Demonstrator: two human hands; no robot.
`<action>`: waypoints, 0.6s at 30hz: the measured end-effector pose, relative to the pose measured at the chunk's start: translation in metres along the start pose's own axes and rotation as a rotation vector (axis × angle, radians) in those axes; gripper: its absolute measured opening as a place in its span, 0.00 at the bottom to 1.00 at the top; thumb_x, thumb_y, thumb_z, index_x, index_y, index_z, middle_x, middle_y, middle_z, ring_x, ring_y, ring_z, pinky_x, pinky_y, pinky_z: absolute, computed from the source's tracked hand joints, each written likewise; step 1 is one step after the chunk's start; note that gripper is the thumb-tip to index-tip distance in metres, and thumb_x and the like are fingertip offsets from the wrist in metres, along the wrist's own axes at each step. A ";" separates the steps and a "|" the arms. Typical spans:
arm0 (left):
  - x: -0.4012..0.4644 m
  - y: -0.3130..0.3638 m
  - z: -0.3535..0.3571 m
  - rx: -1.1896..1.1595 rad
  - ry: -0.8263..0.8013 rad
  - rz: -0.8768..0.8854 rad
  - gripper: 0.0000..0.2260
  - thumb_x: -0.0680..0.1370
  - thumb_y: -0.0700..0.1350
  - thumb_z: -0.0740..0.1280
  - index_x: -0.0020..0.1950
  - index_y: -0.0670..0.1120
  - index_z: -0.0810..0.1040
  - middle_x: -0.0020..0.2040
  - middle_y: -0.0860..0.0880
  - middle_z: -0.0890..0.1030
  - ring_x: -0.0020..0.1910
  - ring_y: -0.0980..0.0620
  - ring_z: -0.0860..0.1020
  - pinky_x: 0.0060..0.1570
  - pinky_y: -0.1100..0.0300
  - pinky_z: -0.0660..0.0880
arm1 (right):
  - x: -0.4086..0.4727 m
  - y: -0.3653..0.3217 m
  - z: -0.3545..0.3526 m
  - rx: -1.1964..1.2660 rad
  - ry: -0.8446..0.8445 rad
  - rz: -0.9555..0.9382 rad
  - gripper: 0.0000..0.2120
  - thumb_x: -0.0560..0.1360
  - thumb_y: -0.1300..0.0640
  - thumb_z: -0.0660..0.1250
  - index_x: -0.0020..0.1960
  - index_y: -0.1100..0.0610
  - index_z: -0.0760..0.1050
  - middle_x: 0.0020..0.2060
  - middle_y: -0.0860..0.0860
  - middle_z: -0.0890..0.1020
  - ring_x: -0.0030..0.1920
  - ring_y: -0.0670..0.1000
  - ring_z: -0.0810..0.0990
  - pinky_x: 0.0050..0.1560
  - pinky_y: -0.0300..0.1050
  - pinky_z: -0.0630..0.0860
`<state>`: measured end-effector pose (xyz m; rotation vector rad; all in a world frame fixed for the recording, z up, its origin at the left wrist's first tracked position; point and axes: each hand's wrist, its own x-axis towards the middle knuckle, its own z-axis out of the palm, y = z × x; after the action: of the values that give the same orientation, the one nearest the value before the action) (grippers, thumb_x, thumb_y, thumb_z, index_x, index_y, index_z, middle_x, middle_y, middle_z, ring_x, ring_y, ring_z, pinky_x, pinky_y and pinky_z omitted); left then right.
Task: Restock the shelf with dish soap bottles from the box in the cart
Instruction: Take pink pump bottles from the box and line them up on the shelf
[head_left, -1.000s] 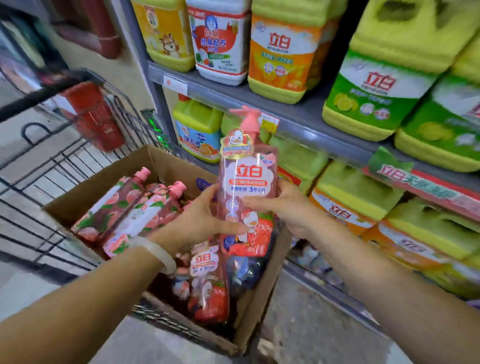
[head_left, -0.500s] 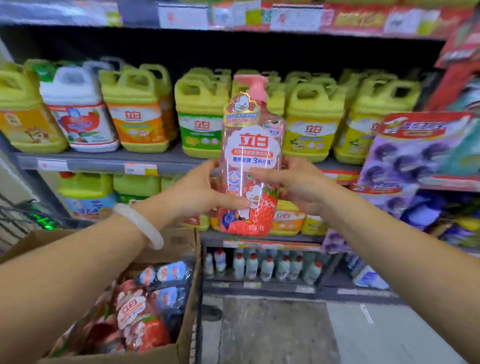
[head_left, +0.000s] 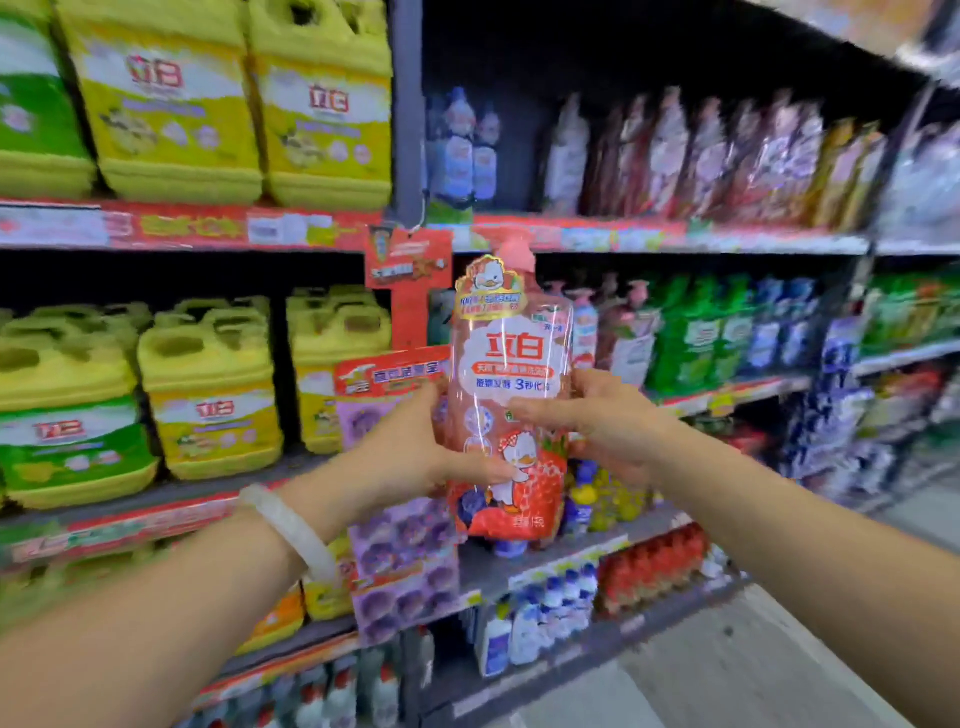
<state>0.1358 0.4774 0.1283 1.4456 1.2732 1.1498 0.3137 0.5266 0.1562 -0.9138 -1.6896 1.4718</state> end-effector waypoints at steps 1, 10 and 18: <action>0.017 0.005 0.023 0.000 -0.020 0.015 0.31 0.62 0.34 0.79 0.60 0.48 0.71 0.45 0.52 0.85 0.43 0.57 0.84 0.44 0.60 0.80 | -0.004 0.001 -0.028 -0.011 0.036 -0.011 0.06 0.72 0.66 0.69 0.45 0.56 0.78 0.35 0.48 0.85 0.33 0.42 0.83 0.29 0.31 0.74; 0.162 0.064 0.175 0.026 -0.177 0.127 0.28 0.63 0.37 0.79 0.58 0.50 0.72 0.40 0.53 0.85 0.38 0.56 0.83 0.38 0.56 0.81 | -0.005 -0.023 -0.228 -0.114 0.244 -0.002 0.08 0.72 0.60 0.71 0.51 0.55 0.77 0.42 0.48 0.83 0.38 0.44 0.79 0.35 0.36 0.74; 0.317 0.110 0.244 0.122 -0.182 0.277 0.35 0.59 0.42 0.81 0.63 0.49 0.70 0.50 0.52 0.84 0.46 0.54 0.83 0.40 0.55 0.81 | 0.073 -0.047 -0.376 -0.172 0.338 -0.066 0.06 0.70 0.58 0.72 0.47 0.55 0.79 0.42 0.49 0.84 0.48 0.51 0.79 0.59 0.51 0.73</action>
<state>0.4119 0.7737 0.2165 1.8182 1.0545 1.1027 0.5992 0.7704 0.2460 -1.1180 -1.5910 1.0702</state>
